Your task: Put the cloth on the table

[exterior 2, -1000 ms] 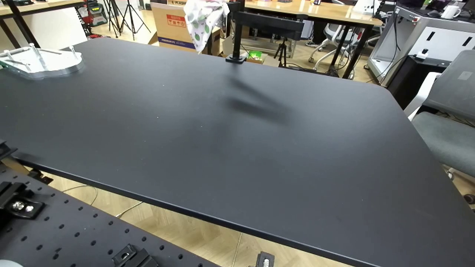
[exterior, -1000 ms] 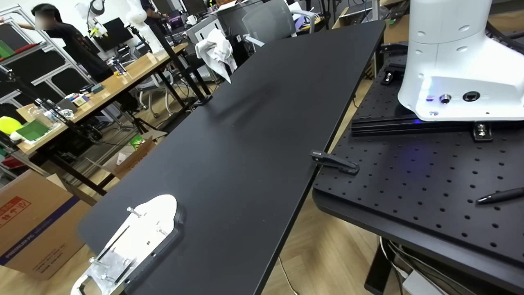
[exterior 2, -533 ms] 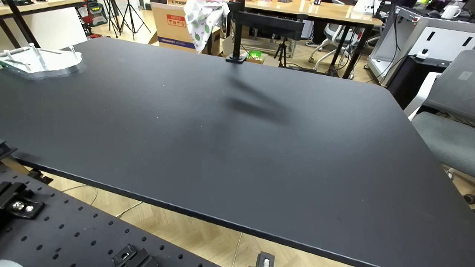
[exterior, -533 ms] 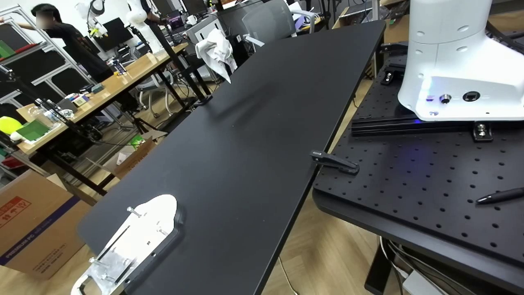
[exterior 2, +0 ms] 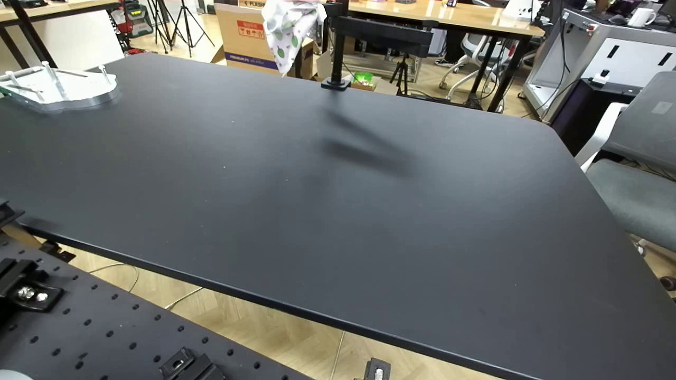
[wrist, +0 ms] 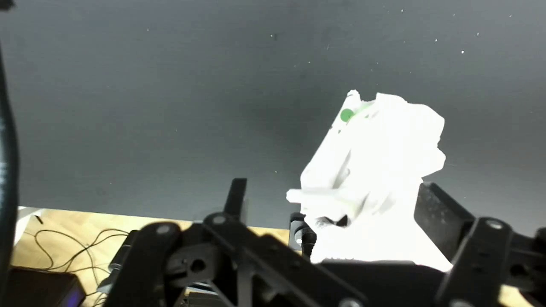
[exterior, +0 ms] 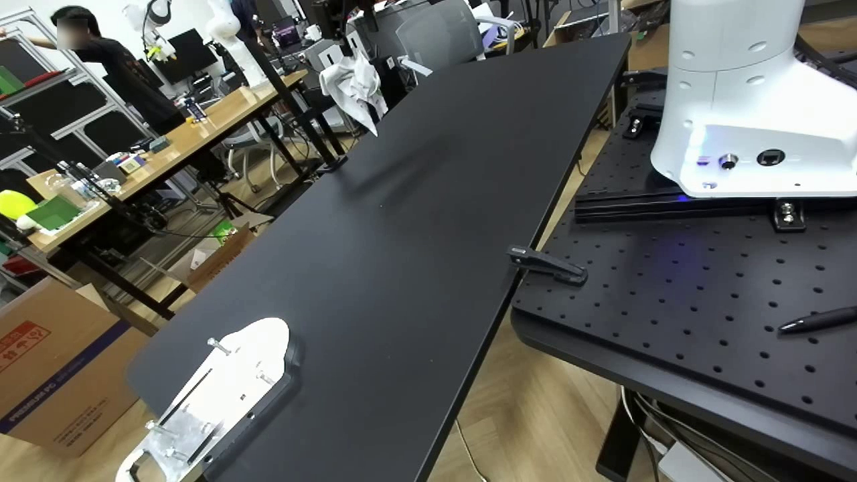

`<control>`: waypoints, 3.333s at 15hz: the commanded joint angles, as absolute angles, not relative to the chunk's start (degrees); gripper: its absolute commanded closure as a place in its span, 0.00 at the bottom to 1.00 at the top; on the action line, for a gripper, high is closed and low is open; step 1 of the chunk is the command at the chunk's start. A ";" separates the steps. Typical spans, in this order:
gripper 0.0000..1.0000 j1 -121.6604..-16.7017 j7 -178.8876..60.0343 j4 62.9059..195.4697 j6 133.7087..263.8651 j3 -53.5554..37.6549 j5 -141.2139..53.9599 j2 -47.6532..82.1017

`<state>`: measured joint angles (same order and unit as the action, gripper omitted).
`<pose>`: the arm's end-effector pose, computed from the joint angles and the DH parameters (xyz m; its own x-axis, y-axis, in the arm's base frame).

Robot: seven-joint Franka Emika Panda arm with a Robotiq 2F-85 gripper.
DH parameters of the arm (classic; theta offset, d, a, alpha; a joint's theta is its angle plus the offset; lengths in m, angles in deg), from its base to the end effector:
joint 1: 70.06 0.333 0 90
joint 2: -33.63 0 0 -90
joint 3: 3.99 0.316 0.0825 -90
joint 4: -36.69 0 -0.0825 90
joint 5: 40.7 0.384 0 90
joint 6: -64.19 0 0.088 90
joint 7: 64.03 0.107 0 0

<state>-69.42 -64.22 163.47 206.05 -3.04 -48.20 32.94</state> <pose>0.5528 0.0157 0.3981 0.9610 0.1326 0.2429 0.1101 -0.9884 0.1042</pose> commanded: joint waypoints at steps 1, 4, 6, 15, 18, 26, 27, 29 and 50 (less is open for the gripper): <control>0.00 -68.65 -62.39 159.54 205.46 -2.55 -49.05 29.84; 0.32 -68.41 -63.14 158.44 204.72 -2.44 -47.88 28.62; 0.47 -68.37 -63.31 158.14 204.34 -2.41 -47.52 28.13; 1.00 -67.96 -66.91 159.76 199.93 -1.23 -43.89 30.72; 0.99 -67.13 -69.35 163.40 198.56 -0.11 -43.07 34.57; 0.99 -62.46 -74.54 172.21 196.90 3.67 -42.72 38.17; 0.99 -61.98 -75.05 172.76 196.65 4.05 -42.72 37.87; 0.99 -61.41 -75.25 173.58 196.50 4.53 -43.24 37.11; 0.00 -63.20 -74.48 174.31 192.24 3.13 -46.96 32.65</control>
<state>-63.18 -75.38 174.80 194.25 3.23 -47.86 32.39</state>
